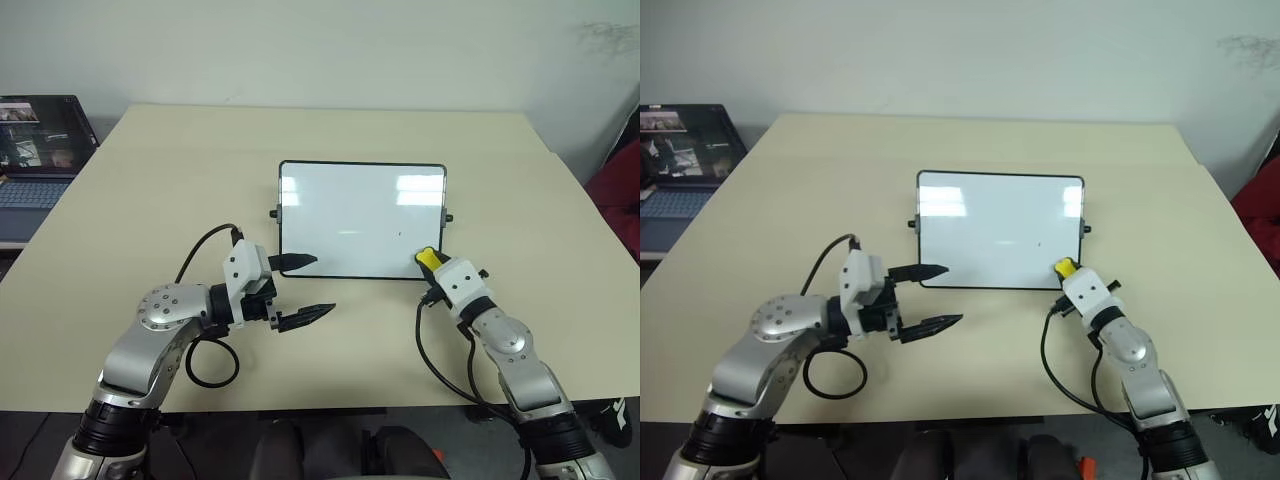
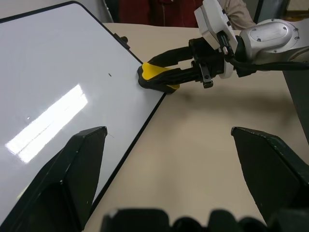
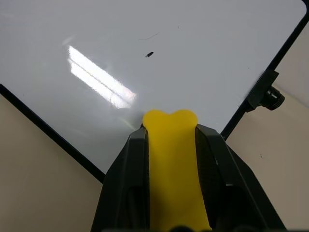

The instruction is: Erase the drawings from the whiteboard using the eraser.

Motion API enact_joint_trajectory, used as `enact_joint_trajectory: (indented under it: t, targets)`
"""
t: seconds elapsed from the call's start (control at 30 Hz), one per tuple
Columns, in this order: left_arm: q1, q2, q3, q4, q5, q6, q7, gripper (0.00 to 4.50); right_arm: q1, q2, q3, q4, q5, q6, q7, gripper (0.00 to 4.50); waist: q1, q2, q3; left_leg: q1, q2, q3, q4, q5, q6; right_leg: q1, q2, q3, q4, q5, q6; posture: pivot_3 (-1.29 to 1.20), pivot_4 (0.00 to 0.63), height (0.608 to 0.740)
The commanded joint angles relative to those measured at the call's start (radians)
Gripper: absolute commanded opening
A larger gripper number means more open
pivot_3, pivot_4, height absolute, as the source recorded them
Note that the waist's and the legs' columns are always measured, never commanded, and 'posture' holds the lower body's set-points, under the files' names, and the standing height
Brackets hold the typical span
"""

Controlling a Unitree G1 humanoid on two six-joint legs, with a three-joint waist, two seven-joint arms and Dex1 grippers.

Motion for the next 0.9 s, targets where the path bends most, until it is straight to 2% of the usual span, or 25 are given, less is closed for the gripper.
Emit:
enact_joint_trajectory:
  t: [0.03,0.2,0.33,0.47,0.6,0.9]
  targets:
    - [0.003,0.005,0.02,-0.02,-0.005,-0.019,0.0,4.5,-0.088,0.033,-0.007,-0.16,0.061,0.068,0.036,0.99,-0.003,0.002,0.001,-0.001,0.0,0.0,0.0,0.0,0.0,-0.001,0.0,0.0,0.0,0.0,0.0,0.0,0.15,0.74]
    - [0.009,0.0,0.014,-0.018,-0.001,-0.025,0.0,4.5,-0.252,0.074,-0.02,-0.167,0.083,0.135,0.037,0.98,0.0,0.003,0.002,-0.004,0.0,0.0,-0.002,0.0,0.0,-0.004,0.004,0.001,-0.001,0.001,-0.001,0.0,0.15,0.74]
    - [0.008,-0.003,0.009,-0.014,0.002,-0.03,-0.002,4.5,-0.378,0.054,-0.012,0.03,0.035,0.057,0.021,0.98,0.006,0.002,0.002,-0.006,-0.001,0.001,-0.003,-0.001,-0.001,-0.003,0.003,-0.001,-0.008,0.001,-0.001,0.0,0.15,0.74]
    - [0.014,-0.003,0.012,-0.01,0.005,-0.038,-0.003,4.5,-0.418,0.041,0.007,0.195,0.011,-0.031,0.022,0.98,0.005,0.002,0.002,-0.007,-0.001,0.001,-0.004,-0.001,-0.001,-0.003,0.001,-0.001,-0.01,0.001,-0.001,0.0,0.15,0.74]
    - [0.028,0.0,0.019,-0.008,0.006,-0.049,-0.003,4.5,-0.393,0.042,0.025,0.27,-0.002,-0.07,0.035,0.98,0.002,0.003,0.002,-0.006,0.0,0.002,-0.006,-0.001,-0.001,-0.003,0.001,0.0,-0.011,0.001,-0.001,0.0,0.15,0.74]
    - [0.031,-0.002,0.022,-0.003,0.005,-0.057,0.002,4.5,-0.222,0.085,0.095,0.248,-0.011,-0.066,0.051,0.98,-0.003,0.001,0.001,-0.001,0.0,0.001,-0.006,-0.001,-0.001,0.001,0.0,-0.001,-0.009,0.001,-0.001,0.0,0.15,0.74]
